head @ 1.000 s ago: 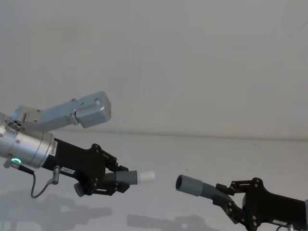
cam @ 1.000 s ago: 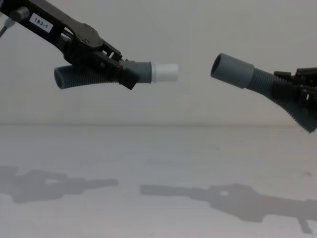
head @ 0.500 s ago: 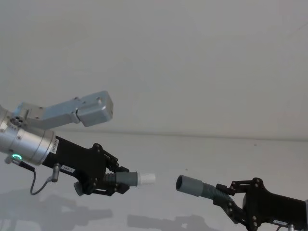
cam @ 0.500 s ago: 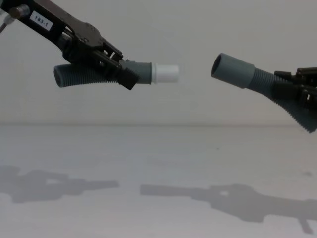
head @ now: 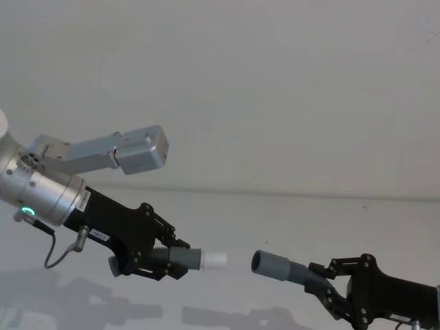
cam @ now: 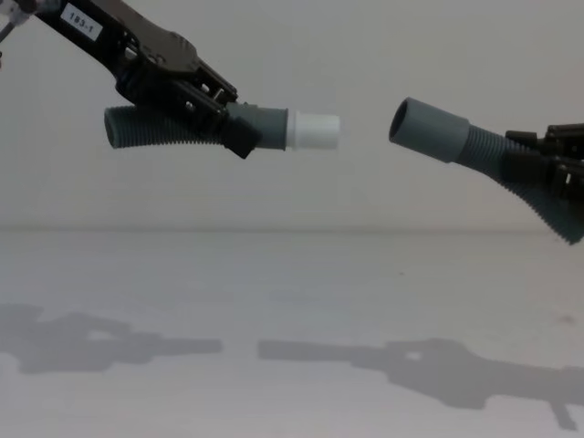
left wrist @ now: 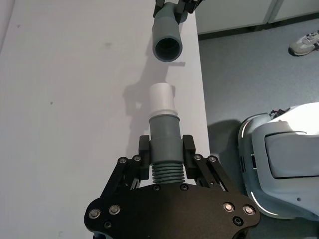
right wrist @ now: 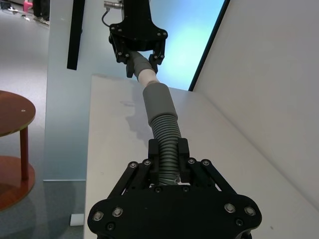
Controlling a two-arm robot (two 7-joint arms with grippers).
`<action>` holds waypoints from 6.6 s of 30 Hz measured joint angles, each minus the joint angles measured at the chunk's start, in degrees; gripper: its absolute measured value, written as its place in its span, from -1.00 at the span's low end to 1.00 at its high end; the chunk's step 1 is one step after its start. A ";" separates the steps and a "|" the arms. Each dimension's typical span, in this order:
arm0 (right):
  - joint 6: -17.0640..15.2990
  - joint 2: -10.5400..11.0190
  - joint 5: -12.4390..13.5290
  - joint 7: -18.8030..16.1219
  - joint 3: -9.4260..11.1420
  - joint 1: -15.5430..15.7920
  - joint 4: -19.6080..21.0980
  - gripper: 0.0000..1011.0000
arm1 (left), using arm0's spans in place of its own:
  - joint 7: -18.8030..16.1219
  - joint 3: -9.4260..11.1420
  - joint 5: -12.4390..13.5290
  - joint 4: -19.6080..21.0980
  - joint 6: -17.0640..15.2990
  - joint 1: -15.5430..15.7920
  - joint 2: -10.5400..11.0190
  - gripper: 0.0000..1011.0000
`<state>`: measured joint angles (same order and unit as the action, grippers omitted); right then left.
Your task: Use both hands to pick up one end of the pipe from the table, align the ends, and insert them.
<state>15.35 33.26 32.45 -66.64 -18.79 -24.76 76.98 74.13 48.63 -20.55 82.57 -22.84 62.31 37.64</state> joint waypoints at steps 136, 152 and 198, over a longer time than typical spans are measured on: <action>-3.12 1.94 1.29 2.89 -6.74 -4.53 -1.31 -0.62 | 2.02 8.55 -3.00 -8.42 4.63 7.50 -4.13 -0.30; -3.38 2.41 1.29 3.19 -7.71 -5.17 -1.85 -0.62 | 1.03 8.97 -3.47 -7.78 4.20 7.62 -3.19 -0.30; -2.80 2.49 3.06 2.48 -9.92 -7.38 -2.74 -0.62 | 1.51 11.55 -4.51 -12.68 7.33 9.51 -5.66 -0.30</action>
<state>12.55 35.76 35.51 -64.16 -28.71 -32.14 74.24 75.65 60.18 -25.06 69.89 -15.51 71.82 31.98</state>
